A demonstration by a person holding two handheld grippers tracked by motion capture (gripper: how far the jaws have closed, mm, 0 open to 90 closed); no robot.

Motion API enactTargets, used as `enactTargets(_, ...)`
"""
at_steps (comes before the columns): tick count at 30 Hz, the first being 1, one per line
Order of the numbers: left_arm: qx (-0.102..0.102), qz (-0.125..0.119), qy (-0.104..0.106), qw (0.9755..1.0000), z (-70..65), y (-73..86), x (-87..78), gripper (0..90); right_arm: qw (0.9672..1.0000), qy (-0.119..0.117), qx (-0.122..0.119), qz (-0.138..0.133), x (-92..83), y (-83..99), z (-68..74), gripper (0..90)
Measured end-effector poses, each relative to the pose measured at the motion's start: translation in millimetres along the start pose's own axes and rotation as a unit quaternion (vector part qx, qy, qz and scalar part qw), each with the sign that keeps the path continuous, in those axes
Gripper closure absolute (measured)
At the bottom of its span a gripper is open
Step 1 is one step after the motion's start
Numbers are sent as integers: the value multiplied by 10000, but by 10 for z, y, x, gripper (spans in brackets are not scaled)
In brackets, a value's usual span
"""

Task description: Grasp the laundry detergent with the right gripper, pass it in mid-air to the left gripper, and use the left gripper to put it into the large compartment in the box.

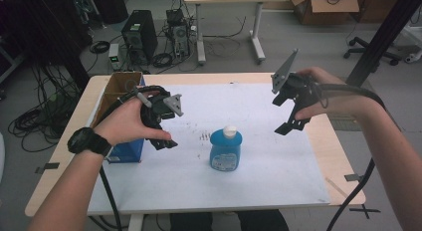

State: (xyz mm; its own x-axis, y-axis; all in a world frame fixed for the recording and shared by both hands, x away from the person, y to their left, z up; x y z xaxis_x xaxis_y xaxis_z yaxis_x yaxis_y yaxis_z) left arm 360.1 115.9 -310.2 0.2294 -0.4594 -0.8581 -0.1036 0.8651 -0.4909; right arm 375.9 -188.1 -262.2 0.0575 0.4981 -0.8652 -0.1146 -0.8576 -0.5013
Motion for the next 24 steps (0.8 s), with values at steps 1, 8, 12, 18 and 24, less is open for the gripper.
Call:
enactTargets(1,6,23,-9,10000,4,0,-1,40,10000,4,-5,-19,-8,2,-2,49)
enactTargets(8,13,7,-36,10000,19,-11,13,40,9997,102,-42,-225,-78,-8,-17,41)
enactTargets(12,17,4,-44,10000,4,-22,15,40,9989,129,-84,-447,-104,-16,-13,40)
enactTargets(18,2,20,-107,9999,-21,-40,12,40,9965,212,-232,-773,-97,-10,22,37)
enactTargets(24,-45,22,-108,9999,-51,-46,19,39,9912,175,-297,-1275,15,59,72,37)
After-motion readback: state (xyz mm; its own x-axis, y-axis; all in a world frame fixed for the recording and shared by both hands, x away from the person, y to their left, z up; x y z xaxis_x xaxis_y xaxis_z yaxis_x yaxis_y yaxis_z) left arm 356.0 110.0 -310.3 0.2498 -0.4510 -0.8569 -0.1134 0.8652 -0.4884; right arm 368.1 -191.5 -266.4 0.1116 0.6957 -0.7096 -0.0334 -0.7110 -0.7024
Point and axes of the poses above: each handheld gripper's, and its own axes: x roughly forward along the jaws, y roughly out of its underside, z roughly to its left, the point moved 6 cm from there along x, roughly forward along the jaws, and after that the axes turned 9 degrees about -z, right-handed, at the moved point
